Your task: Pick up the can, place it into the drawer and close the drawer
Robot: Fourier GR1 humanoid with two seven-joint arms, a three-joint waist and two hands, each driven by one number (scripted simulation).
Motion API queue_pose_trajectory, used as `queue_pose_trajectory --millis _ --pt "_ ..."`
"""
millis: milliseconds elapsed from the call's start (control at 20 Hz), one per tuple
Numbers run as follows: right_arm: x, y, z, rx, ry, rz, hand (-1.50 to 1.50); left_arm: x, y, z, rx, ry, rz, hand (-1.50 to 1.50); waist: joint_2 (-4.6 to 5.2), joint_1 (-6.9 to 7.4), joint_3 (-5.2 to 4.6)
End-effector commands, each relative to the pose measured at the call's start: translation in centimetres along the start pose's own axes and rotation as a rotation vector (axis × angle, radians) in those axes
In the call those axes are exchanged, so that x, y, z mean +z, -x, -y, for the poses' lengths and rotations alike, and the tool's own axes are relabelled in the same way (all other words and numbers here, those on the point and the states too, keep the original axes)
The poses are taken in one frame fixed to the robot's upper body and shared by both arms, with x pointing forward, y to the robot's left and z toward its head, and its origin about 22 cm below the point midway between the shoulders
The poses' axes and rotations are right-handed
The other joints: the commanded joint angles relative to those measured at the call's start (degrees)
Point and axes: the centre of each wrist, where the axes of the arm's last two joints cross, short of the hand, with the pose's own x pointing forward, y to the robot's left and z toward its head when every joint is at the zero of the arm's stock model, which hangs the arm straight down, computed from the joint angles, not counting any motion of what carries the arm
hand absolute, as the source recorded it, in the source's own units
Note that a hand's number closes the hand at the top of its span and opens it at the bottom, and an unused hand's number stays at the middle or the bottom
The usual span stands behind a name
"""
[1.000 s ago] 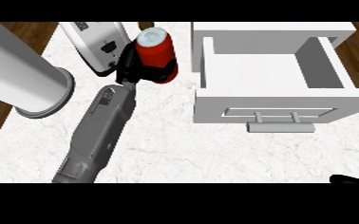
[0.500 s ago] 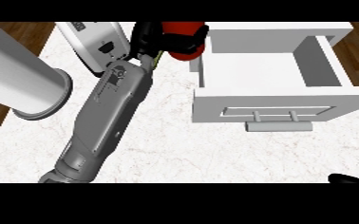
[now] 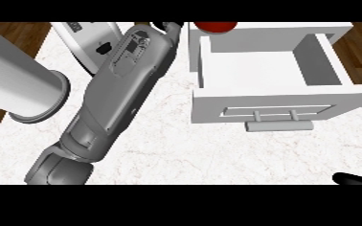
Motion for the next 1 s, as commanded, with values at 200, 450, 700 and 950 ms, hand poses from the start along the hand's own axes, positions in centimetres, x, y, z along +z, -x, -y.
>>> queue_pose_trajectory --millis 200,450,700,950 --pt "-0.6 -0.5 -1.2 0.001 -0.028 0.018 -1.50 -1.5 -4.5 3.8 -0.057 0.007 -0.021 1.50 0.21 -0.95 0.02" --pt "0.4 -0.2 -1.9 -0.005 -0.021 0.008 -1.50 -2.3 -3.0 3.6 -0.081 0.021 -0.023 1.50 0.52 -1.79 0.03" --pt "-2.1 -0.8 -0.8 -0.015 -0.021 0.029 -1.50 -2.5 -4.5 5.1 -0.116 -0.027 -0.040 1.50 0.75 -2.83 0.09" --pt "-1.9 -1.6 -1.0 -0.024 -0.067 0.038 -1.50 -2.6 -1.0 3.9 -0.138 -0.117 -0.047 1.50 1.09 -4.57 0.13"
